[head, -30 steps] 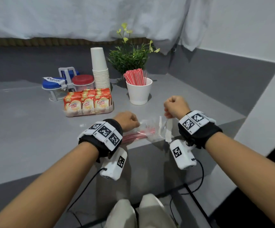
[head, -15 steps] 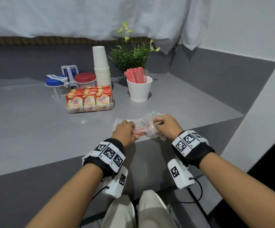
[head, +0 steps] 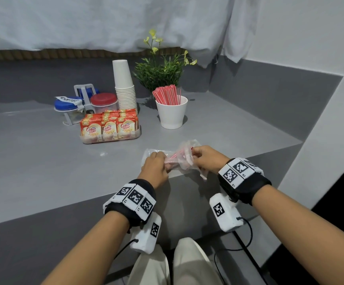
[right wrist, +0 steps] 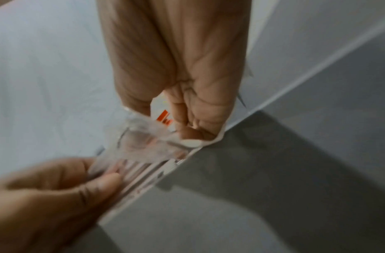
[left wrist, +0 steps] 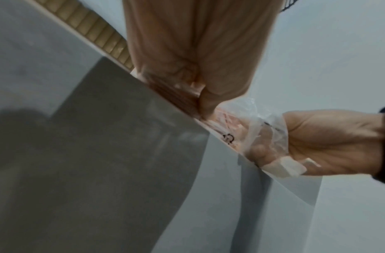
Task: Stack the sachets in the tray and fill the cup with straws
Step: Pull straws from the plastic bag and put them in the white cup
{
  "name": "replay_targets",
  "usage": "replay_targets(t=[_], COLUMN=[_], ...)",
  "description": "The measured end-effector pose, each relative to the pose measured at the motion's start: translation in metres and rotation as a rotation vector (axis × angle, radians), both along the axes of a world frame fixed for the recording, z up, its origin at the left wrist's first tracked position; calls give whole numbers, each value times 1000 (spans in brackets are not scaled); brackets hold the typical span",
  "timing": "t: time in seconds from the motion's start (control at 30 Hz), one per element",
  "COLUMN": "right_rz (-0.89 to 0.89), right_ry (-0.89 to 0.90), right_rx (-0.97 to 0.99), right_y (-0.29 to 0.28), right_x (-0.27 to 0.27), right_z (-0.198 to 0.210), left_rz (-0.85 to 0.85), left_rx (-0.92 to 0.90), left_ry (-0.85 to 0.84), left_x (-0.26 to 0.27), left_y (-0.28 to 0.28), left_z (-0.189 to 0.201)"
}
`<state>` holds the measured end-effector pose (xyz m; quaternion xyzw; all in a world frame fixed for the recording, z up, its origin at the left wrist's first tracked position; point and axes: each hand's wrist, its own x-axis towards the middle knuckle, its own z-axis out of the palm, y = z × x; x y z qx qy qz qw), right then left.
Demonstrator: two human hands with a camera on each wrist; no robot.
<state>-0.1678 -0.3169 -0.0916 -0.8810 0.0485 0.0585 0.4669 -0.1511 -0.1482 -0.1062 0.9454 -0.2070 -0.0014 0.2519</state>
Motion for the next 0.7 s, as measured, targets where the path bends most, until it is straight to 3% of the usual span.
replay_targets(t=[0.1, 0.3, 0.43, 0.53, 0.7], right_rz=[-75, -120, -138, -178, -196], right_ry=[38, 44, 11, -88, -22], right_rx=[282, 501, 584, 530, 631], right_y=[6, 20, 23, 29, 37], right_x=[3, 4, 0, 0, 6], right_z=[-4, -1, 2, 9, 6], left_rz=[-22, -15, -16, -25, -51], left_rx=[-39, -70, -68, -16, 21], left_ry=[13, 20, 13, 1, 26], left_x=[-4, -3, -6, -8, -9], left_y=[-2, 0, 1, 0, 0], left_z=[1, -2, -5, -7, -6])
